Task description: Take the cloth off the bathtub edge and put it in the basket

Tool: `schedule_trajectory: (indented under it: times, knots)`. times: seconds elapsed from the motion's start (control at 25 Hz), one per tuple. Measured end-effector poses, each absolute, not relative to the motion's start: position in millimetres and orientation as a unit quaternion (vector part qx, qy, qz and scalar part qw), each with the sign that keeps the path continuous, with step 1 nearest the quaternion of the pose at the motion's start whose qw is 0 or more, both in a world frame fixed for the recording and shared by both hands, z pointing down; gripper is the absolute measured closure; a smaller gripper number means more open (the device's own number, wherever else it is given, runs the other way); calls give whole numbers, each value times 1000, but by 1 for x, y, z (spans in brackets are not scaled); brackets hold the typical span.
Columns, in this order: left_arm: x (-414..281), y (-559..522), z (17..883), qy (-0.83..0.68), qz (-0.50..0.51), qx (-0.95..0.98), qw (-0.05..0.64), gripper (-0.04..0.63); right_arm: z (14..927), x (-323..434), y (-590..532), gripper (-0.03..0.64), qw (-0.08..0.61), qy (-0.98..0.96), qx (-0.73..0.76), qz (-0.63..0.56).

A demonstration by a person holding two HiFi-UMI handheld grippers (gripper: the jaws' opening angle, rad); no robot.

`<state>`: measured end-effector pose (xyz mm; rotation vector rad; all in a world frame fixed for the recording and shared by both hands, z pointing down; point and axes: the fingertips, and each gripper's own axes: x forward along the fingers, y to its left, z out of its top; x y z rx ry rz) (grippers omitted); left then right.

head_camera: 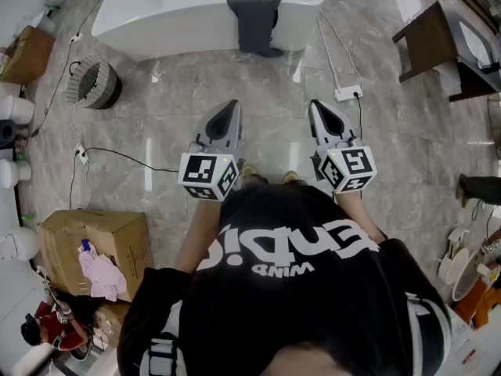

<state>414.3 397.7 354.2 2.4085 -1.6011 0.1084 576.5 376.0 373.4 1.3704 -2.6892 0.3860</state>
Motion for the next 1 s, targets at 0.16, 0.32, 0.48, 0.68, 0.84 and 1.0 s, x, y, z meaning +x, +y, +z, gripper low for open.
schedule_trajectory:
  times: [0.16,0.32,0.48,0.68,0.84,1.0]
  knots:
    - [406,401,354,-545,34,828,127,583,372,564,379,603,47,-885,446,126]
    - [398,399,355,-539,35,832,123,583,373,550,382,603,48,-887,441,128]
    - [384,397,357,-534,37,837,115,583,374,536,383,603,54,-886,445,117]
    - [366,395,359,-525,37,843,107,583,375,520,380,603,55,-884,453,100]
    - [351,389,361,-521,37,847,104,583,374,512,375,603,50,-876,469,98]
    - [343,379,363,-517,38,848,105,583,373,504,368,603,55,-876,471,90]
